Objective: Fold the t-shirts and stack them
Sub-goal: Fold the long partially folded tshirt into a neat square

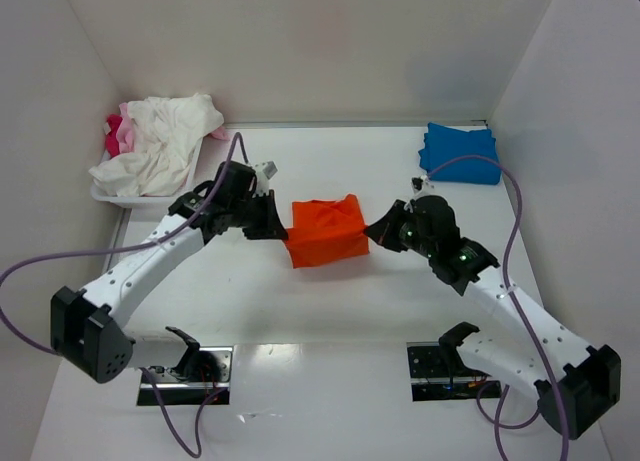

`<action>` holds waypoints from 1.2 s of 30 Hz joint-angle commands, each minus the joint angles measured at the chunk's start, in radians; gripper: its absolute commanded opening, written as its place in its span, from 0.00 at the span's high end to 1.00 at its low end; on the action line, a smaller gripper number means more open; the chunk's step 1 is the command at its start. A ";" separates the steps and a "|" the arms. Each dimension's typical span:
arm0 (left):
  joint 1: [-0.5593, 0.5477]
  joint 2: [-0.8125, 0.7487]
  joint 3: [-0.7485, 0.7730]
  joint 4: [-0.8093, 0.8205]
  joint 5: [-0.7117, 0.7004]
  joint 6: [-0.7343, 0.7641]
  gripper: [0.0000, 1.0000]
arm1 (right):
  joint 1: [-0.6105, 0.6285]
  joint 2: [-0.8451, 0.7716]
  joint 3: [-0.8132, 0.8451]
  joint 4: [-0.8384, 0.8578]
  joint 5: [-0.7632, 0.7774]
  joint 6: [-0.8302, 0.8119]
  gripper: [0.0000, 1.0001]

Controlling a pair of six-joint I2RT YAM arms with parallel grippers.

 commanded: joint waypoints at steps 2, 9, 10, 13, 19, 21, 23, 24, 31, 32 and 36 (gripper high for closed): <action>0.010 0.126 0.052 0.039 0.013 0.007 1.00 | -0.009 0.127 0.047 0.113 0.068 -0.041 0.97; 0.056 0.285 0.141 0.071 0.027 0.011 1.00 | -0.136 0.280 0.080 0.236 0.024 -0.070 0.97; 0.063 0.314 0.153 0.071 0.031 0.016 1.00 | -0.143 0.303 0.086 0.248 0.024 -0.078 0.97; 0.087 0.395 0.206 0.083 0.051 0.020 1.00 | -0.164 0.387 0.132 0.270 0.024 -0.105 0.97; 0.117 0.512 0.277 0.095 0.060 0.030 1.00 | -0.170 0.556 0.223 0.336 -0.008 -0.124 0.91; 0.128 0.532 0.286 0.106 0.060 0.025 1.00 | -0.170 0.610 0.252 0.355 -0.008 -0.124 0.91; 0.147 0.550 0.286 0.118 0.064 0.019 0.98 | -0.170 0.663 0.289 0.364 -0.008 -0.133 0.91; 0.151 0.554 0.286 0.122 0.071 0.019 0.98 | -0.170 0.677 0.303 0.364 -0.008 -0.133 0.91; 0.186 0.602 0.375 0.132 0.098 0.042 0.98 | -0.170 0.746 0.387 0.384 -0.008 -0.152 0.91; 0.193 0.606 0.386 0.138 0.105 0.042 0.98 | -0.170 0.757 0.400 0.386 -0.008 -0.155 0.91; 0.218 0.639 0.426 0.138 0.127 0.042 0.98 | -0.179 0.806 0.461 0.382 -0.008 -0.172 0.91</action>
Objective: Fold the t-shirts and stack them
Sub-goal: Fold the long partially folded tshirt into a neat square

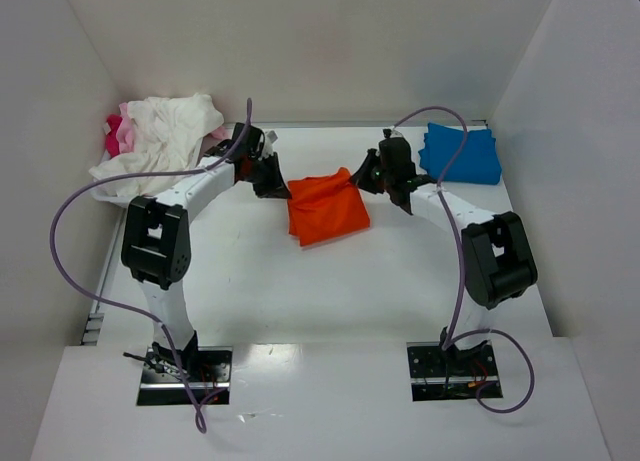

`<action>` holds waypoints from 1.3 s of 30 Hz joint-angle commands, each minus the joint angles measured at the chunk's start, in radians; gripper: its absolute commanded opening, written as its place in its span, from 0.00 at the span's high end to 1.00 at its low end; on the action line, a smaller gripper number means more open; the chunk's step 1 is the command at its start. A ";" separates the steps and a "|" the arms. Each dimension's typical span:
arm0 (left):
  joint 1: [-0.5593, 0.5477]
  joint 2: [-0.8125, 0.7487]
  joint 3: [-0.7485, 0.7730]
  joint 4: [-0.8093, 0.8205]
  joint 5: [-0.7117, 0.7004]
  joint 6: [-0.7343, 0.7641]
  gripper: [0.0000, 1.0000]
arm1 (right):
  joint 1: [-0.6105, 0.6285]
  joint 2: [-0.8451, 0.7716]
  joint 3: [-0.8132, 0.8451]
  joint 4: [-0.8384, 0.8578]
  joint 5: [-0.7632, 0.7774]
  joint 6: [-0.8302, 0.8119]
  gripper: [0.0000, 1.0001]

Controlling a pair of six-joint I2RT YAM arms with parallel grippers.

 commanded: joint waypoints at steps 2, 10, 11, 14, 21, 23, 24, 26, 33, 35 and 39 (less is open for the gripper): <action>0.026 0.029 0.066 0.018 0.049 0.026 0.96 | -0.014 0.039 0.091 0.071 0.022 -0.033 0.90; 0.065 0.144 0.195 0.050 0.047 0.034 0.77 | -0.042 0.108 0.111 0.151 0.070 -0.046 0.85; 0.067 0.156 0.208 0.052 0.036 0.034 0.77 | -0.044 0.132 0.114 0.161 0.070 -0.053 0.83; 0.086 0.193 0.229 0.085 0.009 0.020 0.74 | -0.051 0.183 0.176 0.162 0.070 -0.088 0.79; 0.117 0.255 0.306 0.122 -0.012 0.023 0.66 | -0.074 0.346 0.332 0.146 0.050 -0.099 0.73; 0.117 0.223 0.294 0.122 -0.012 0.032 0.52 | -0.074 0.355 0.361 0.108 0.041 -0.108 0.68; 0.117 0.209 0.283 0.122 -0.012 0.032 0.46 | -0.074 0.355 0.361 0.108 0.041 -0.108 0.62; 0.117 0.182 0.250 0.133 0.015 0.055 0.37 | -0.074 0.323 0.352 0.108 0.041 -0.118 0.55; 0.103 0.126 0.101 0.216 0.137 0.097 0.23 | -0.084 0.258 0.251 0.087 0.052 -0.170 0.45; 0.094 0.126 0.100 0.225 0.129 0.107 0.23 | -0.084 0.257 0.243 0.075 0.043 -0.170 0.45; 0.094 0.170 0.114 0.237 0.127 0.107 0.23 | -0.084 0.288 0.241 0.038 0.043 -0.170 0.45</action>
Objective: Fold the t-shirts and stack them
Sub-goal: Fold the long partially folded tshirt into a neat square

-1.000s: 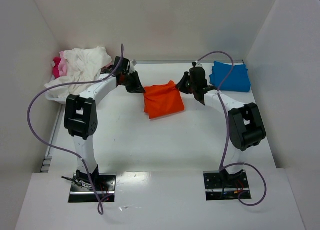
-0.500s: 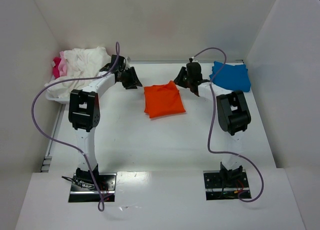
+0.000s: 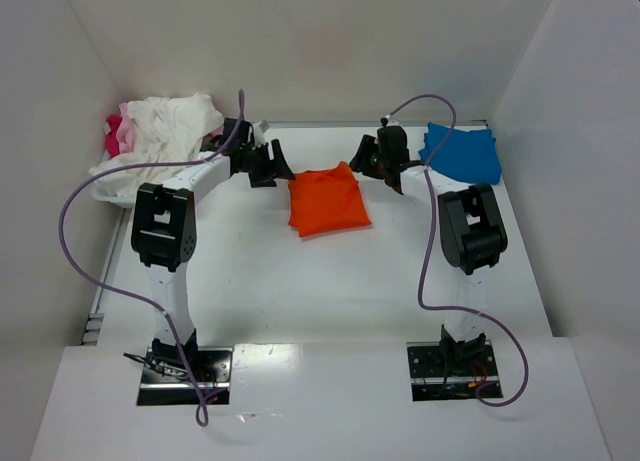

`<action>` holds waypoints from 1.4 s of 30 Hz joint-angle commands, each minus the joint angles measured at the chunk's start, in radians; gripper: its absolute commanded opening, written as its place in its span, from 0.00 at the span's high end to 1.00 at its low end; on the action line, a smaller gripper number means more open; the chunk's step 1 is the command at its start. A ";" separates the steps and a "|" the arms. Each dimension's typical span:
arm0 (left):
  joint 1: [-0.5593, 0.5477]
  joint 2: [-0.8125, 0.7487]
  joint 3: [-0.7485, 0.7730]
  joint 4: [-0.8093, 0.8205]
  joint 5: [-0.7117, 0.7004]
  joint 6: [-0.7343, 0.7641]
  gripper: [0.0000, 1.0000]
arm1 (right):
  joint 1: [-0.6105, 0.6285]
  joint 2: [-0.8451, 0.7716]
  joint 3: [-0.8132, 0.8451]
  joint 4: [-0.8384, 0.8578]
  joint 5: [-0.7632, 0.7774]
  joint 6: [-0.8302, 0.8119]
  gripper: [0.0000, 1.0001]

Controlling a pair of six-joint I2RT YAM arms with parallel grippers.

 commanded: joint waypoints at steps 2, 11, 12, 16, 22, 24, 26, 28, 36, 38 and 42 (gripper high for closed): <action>-0.015 0.011 0.024 0.061 0.036 0.038 0.24 | -0.009 -0.012 -0.010 -0.030 0.003 -0.026 0.47; -0.024 0.091 0.094 0.052 0.045 0.029 0.28 | -0.009 0.029 0.012 -0.092 -0.016 -0.017 0.52; -0.024 0.099 0.098 0.052 0.045 0.029 0.28 | -0.009 0.032 0.012 -0.100 -0.019 -0.017 0.52; -0.030 0.119 0.121 0.042 0.045 0.029 0.32 | -0.009 0.050 0.021 -0.118 -0.028 -0.017 0.54; -0.044 0.139 0.150 0.033 0.045 0.029 0.41 | -0.009 0.097 0.057 -0.118 -0.068 -0.006 0.64; -0.044 0.145 0.162 0.033 0.045 0.029 0.53 | -0.009 0.101 0.061 -0.118 -0.079 -0.006 0.71; -0.055 0.154 0.169 0.027 0.045 0.029 0.62 | -0.009 0.101 0.066 -0.123 -0.079 -0.006 0.84; -0.060 0.169 0.185 0.016 0.045 0.029 0.69 | -0.009 0.101 0.070 -0.127 -0.079 -0.006 0.94; -0.065 0.149 0.195 0.001 0.015 0.020 1.00 | -0.009 0.040 0.070 -0.118 -0.059 -0.006 1.00; -0.065 0.103 0.172 0.002 -0.012 0.020 1.00 | -0.009 0.009 0.070 -0.118 -0.059 -0.006 1.00; -0.065 0.057 0.158 0.001 -0.046 0.020 0.98 | -0.009 -0.030 0.079 -0.118 -0.059 -0.006 1.00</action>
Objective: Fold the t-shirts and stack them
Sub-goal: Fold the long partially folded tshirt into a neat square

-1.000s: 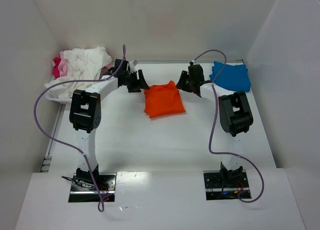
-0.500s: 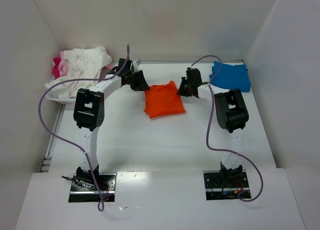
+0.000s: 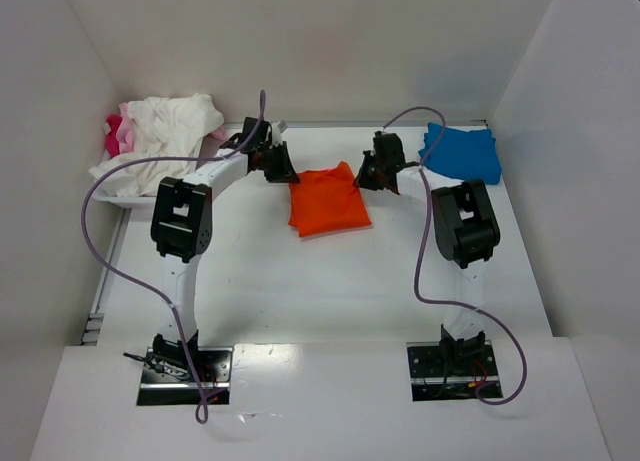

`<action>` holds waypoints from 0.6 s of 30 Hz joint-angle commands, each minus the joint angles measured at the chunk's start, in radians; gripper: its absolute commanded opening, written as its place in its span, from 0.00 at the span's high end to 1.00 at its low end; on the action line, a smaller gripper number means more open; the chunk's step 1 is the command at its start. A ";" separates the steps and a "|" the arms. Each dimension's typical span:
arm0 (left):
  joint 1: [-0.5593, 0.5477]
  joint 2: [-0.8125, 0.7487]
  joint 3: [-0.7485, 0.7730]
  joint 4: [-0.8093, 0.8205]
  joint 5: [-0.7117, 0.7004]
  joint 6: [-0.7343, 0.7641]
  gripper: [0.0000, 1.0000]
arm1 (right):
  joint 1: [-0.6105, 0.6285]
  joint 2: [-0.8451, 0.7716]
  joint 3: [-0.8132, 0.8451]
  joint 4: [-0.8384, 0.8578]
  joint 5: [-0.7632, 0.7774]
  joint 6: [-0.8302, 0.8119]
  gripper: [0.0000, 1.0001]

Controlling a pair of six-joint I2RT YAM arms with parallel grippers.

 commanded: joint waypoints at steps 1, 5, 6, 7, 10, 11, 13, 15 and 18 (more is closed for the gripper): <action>0.001 -0.101 -0.002 -0.010 -0.050 0.003 0.91 | -0.007 -0.114 0.052 0.012 0.016 -0.004 1.00; 0.001 -0.156 -0.058 -0.011 -0.092 0.012 0.41 | -0.007 -0.128 0.052 0.021 0.016 -0.013 1.00; 0.001 -0.156 -0.070 -0.011 -0.092 0.012 0.38 | -0.007 -0.128 0.052 0.021 0.016 -0.013 1.00; 0.001 -0.165 -0.092 0.002 -0.081 0.012 0.38 | -0.007 -0.128 0.052 0.021 0.002 -0.013 1.00; 0.001 -0.165 -0.106 0.002 -0.072 0.002 0.38 | -0.007 -0.128 0.052 0.021 -0.021 -0.004 1.00; 0.001 -0.165 -0.115 0.002 -0.063 0.002 0.38 | -0.007 -0.128 0.052 0.021 -0.021 -0.004 1.00; 0.001 -0.165 -0.124 0.012 -0.054 0.002 0.40 | -0.007 -0.128 0.043 0.021 -0.021 -0.004 1.00; 0.001 -0.148 -0.124 0.012 -0.044 -0.007 0.42 | -0.007 -0.128 0.043 0.021 -0.030 -0.004 1.00; 0.001 -0.147 -0.143 0.025 -0.055 -0.014 0.38 | -0.007 -0.138 0.043 0.021 -0.030 -0.004 1.00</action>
